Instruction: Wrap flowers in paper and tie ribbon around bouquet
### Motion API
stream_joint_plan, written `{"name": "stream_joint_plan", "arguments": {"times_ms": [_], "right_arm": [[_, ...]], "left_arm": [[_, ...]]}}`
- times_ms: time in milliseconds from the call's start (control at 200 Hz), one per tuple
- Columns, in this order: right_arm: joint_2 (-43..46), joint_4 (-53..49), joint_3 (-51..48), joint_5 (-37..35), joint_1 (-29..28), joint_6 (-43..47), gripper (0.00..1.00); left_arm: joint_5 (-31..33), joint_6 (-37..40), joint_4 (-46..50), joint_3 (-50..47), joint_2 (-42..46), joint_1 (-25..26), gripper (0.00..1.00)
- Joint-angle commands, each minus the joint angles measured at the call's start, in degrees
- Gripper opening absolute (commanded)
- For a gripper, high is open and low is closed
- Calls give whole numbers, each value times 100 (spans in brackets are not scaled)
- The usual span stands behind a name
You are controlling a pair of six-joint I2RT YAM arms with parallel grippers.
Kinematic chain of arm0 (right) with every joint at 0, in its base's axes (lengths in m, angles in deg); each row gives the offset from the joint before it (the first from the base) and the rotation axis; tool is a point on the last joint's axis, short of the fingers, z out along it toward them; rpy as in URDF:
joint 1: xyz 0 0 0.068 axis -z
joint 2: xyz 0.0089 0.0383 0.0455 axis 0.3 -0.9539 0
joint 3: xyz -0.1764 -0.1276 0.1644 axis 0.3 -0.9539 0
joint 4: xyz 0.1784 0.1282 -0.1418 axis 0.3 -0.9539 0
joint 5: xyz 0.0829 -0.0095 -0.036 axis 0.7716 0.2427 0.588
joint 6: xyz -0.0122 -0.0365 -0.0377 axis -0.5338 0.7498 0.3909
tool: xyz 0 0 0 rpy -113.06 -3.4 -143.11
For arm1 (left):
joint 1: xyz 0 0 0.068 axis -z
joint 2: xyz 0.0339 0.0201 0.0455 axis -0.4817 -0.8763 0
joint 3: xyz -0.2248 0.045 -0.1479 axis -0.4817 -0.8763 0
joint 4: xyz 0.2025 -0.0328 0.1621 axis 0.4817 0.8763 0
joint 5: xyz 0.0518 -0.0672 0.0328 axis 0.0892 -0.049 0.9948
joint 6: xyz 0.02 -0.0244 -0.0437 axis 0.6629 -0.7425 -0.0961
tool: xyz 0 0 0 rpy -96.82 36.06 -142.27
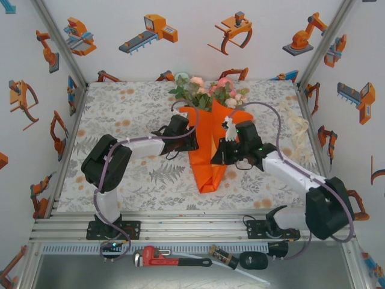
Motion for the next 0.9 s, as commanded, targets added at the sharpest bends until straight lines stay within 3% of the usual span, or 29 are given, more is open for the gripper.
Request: {"name": "stream_joint_plan", "arguments": {"times_ms": [0, 100, 225, 310, 375, 521, 636, 896], "right_arm": [[-508, -463, 310, -206, -290, 482, 15], [-914, -252, 409, -111, -487, 385, 18], [-1167, 71, 365, 53, -575, 156, 35], [-1163, 112, 254, -6, -575, 106, 38], [-1127, 138, 170, 2, -575, 107, 37], [-1132, 265, -29, -79, -575, 76, 21], [-1237, 397, -97, 14, -575, 23, 15], [-1566, 224, -10, 134, -575, 121, 15]], "left_arm": [[-92, -138, -85, 124, -82, 13, 54], [-123, -193, -133, 88, -94, 15, 54], [-157, -226, -143, 76, -95, 15, 54], [-147, -239, -172, 48, -46, 19, 54], [-164, -243, -144, 42, 1, -1, 54], [-258, -441, -98, -48, 277, -89, 54], [-288, -608, 97, -120, 548, -220, 56], [-292, -960, 311, -535, 1135, -790, 60]]}}
